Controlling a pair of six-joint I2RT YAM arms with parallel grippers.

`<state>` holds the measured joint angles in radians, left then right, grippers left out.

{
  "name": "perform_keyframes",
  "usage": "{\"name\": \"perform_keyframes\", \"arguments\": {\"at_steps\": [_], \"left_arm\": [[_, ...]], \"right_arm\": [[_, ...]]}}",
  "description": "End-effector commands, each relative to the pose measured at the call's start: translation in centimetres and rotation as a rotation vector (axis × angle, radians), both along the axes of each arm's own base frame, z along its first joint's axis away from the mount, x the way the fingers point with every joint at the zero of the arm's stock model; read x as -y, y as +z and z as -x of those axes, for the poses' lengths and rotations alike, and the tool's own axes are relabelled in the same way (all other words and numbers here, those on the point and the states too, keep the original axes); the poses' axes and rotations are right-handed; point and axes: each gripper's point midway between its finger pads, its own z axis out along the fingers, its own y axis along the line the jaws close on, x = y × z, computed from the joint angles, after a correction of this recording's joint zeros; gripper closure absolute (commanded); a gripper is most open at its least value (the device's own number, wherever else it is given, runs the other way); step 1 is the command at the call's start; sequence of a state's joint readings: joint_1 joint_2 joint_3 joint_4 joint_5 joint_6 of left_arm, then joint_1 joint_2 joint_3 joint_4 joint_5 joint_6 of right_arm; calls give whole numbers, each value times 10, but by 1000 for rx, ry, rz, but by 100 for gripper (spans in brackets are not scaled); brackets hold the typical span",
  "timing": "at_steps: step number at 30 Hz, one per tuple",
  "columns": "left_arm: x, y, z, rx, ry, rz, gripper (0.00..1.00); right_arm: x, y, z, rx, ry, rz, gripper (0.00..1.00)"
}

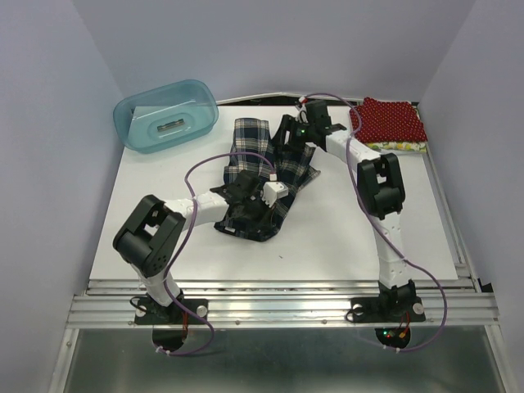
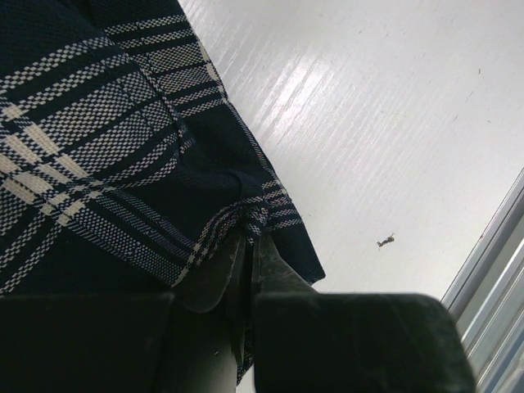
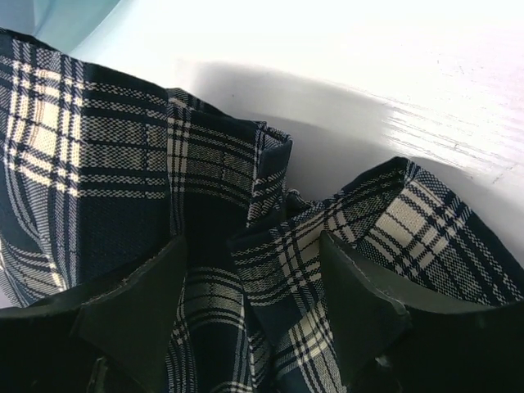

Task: Fold and stack the skirts
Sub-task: Fold the skirt

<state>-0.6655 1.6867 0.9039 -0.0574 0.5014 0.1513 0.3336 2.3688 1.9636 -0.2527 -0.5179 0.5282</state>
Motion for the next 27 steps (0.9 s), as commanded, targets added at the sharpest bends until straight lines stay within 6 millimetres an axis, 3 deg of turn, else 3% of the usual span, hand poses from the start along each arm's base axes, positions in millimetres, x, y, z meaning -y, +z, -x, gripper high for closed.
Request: {"name": "perform_keyframes", "arguments": {"at_steps": [1, 6, 9, 10, 14, 15, 18, 21, 22, 25, 26, 27], "left_arm": [[-8, -16, 4, -40, 9, -58, 100], [-10, -18, 3, -44, 17, -67, 100], [-12, -20, 1, -61, 31, -71, 100], [-14, -22, -1, -73, 45, -71, 100], [-21, -24, -6, -105, 82, -60, 100], [-21, -24, -6, -108, 84, -58, 100], [-24, -23, -9, -102, 96, -56, 100], [-24, -20, -10, -91, 103, -51, 100], [-24, -19, -10, -91, 105, -49, 100], [-25, -18, -11, -88, 113, -45, 100], [-25, -17, -10, -85, 115, -44, 100], [-25, -16, -11, -81, 121, -39, 100]], "right_arm": [[-10, 23, -19, 122, -3, -2, 30], [-11, 14, -27, 151, -21, 74, 37], [-4, -1, -29, 124, -58, 117, 58], [-2, -1, -29, 118, -68, 122, 71], [-3, 33, -29, 170, -68, 95, 94], [-3, 56, -29, 205, -68, 80, 98], [-4, 103, -26, 280, -70, 44, 99], [19, 127, -30, 291, -129, 24, 99], [27, 146, -26, 309, -143, 7, 99], [49, 152, -21, 292, -182, 6, 99], [57, 165, -17, 310, -196, 1, 99], [66, 157, -14, 289, -209, 14, 99]]}}
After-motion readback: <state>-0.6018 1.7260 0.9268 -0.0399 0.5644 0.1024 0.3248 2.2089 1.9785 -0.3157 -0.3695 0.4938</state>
